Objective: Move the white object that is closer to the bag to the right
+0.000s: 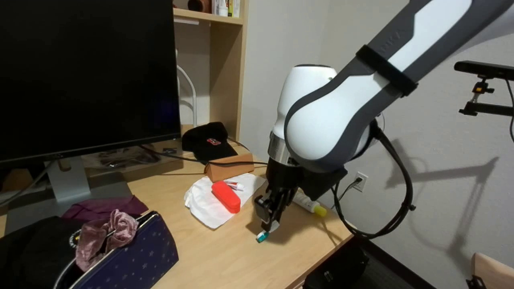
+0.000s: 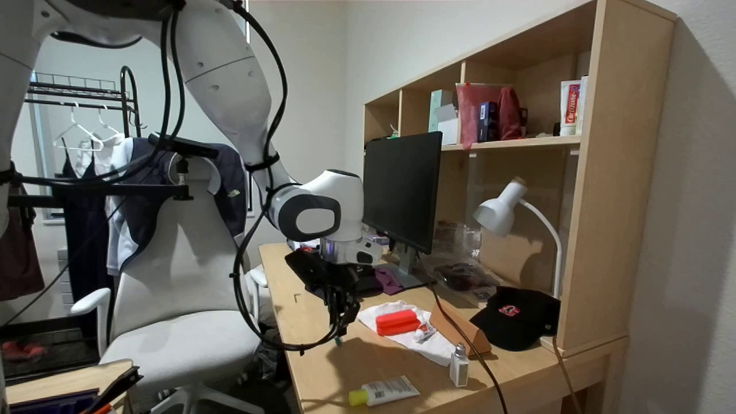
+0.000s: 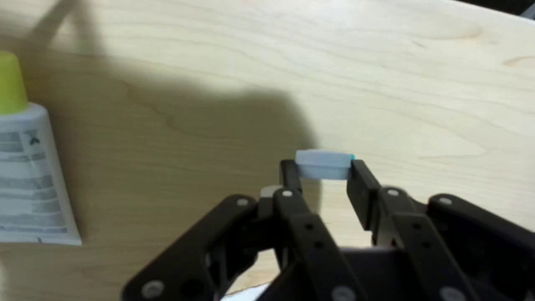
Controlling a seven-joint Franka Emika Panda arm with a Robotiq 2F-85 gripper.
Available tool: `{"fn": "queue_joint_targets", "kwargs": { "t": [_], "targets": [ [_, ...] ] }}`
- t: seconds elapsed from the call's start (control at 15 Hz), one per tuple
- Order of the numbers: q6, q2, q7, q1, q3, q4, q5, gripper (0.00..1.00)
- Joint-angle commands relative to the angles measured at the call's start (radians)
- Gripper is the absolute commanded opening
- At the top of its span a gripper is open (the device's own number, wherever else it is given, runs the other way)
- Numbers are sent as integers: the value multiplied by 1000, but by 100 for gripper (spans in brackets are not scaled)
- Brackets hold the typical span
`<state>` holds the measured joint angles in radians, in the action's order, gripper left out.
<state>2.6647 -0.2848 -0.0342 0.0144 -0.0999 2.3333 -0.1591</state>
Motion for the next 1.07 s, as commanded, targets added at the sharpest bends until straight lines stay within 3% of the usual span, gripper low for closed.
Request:
{"fn": "queue_joint_targets", "kwargs": {
  "t": [0.0, 0.53, 0.67, 0.87, 1.0],
  "targets": [
    [28, -18, -84, -78, -45, 9, -183, 15],
    [72, -4, -251, -180, -115, 39, -541, 15],
    [136, -5, -229, -145, -98, 59, -569, 15],
    [258, -13, -105, -54, -48, 111, -448, 15],
    [329, -19, 51, 46, 23, 160, -283, 15]
  ]
}}
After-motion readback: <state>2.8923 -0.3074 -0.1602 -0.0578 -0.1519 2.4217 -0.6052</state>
